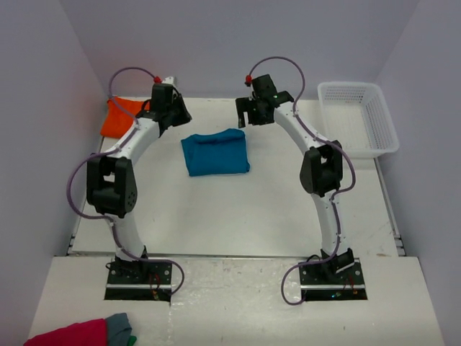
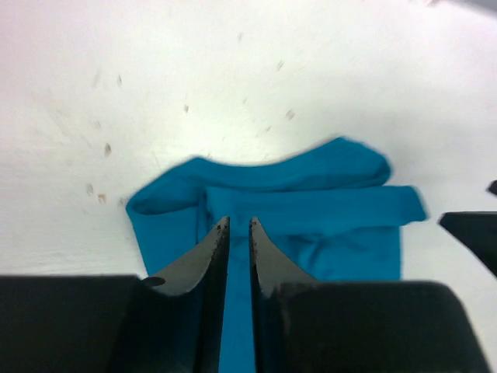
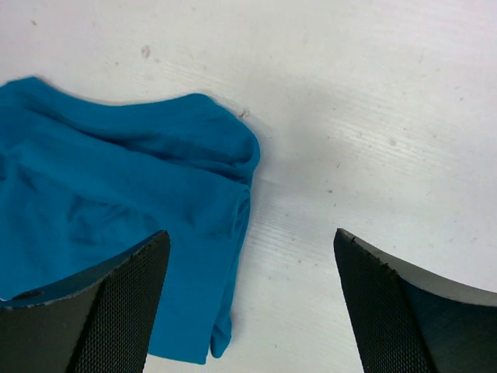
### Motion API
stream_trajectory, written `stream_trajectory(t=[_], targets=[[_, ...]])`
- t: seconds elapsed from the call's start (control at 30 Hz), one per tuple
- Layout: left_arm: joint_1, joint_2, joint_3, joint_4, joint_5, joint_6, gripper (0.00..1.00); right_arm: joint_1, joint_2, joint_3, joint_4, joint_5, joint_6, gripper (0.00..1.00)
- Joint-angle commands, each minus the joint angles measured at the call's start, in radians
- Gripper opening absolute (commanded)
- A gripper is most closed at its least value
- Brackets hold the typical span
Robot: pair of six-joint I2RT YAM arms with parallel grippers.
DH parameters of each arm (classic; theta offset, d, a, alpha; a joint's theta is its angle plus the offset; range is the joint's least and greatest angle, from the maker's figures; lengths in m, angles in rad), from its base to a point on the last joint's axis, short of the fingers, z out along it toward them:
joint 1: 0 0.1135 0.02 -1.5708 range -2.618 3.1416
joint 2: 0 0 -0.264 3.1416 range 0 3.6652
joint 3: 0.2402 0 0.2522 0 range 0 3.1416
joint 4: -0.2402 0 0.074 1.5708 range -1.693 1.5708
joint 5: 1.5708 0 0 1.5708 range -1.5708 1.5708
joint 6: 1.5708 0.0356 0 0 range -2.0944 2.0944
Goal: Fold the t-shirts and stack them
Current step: Fold the long partially folded tshirt into a neat square, then smooth out wrinkles on the folded tshirt
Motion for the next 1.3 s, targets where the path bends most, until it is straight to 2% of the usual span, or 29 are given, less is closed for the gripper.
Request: stream_trajectory(t=[0.0,0.07,0.13,0.17,0.2,0.23,0.4,0.53,0.63,0.8,0.93,1.03,1.27], targets=[[0.006,-0.145,0.034,0.034,-0.035,0.061,0.19,-0.010,-0.154,-0.054,0.012,0.009,-0.005,0.86],[0.006,-0.127,0.104,-0.053,-0.020,0.064,0.20,-0.011,-0.246,-0.163,0.064,-0.017,0.010,0.87],[0.005,-0.107,0.111,-0.061,0.011,0.058,0.22,-0.010,-0.275,-0.245,0.083,-0.045,0.026,0.88],[0.003,-0.105,0.094,-0.046,0.050,0.052,0.36,-0.010,-0.279,-0.250,0.069,-0.056,0.030,0.88],[0.003,-0.095,0.086,-0.041,0.066,0.049,0.44,-0.007,-0.282,-0.271,0.055,-0.065,0.030,0.88],[0.003,-0.082,0.088,-0.047,0.068,0.041,0.48,-0.004,-0.288,-0.286,0.054,-0.059,0.030,0.88],[0.001,0.043,0.140,-0.085,0.111,0.081,0.49,-0.001,-0.334,-0.394,0.075,-0.092,0.078,0.88],[-0.003,0.071,0.106,-0.062,0.088,0.103,0.57,0.013,-0.392,-0.501,0.121,-0.160,0.101,0.88],[-0.005,0.080,0.063,-0.024,0.078,0.095,0.56,0.016,-0.407,-0.553,0.136,-0.183,0.115,0.88],[-0.008,0.128,0.077,-0.019,0.097,0.087,0.54,0.019,-0.401,-0.601,0.162,-0.177,0.115,0.88],[-0.012,0.154,0.092,-0.021,0.095,0.084,0.52,0.018,-0.363,-0.564,0.162,-0.148,0.127,0.88],[-0.014,0.166,0.092,-0.019,0.098,0.080,0.52,0.016,-0.308,-0.459,0.138,-0.157,0.135,0.88],[-0.015,0.171,0.082,-0.018,0.091,0.083,0.52,-0.004,-0.078,-0.065,0.026,-0.189,0.128,0.88]])
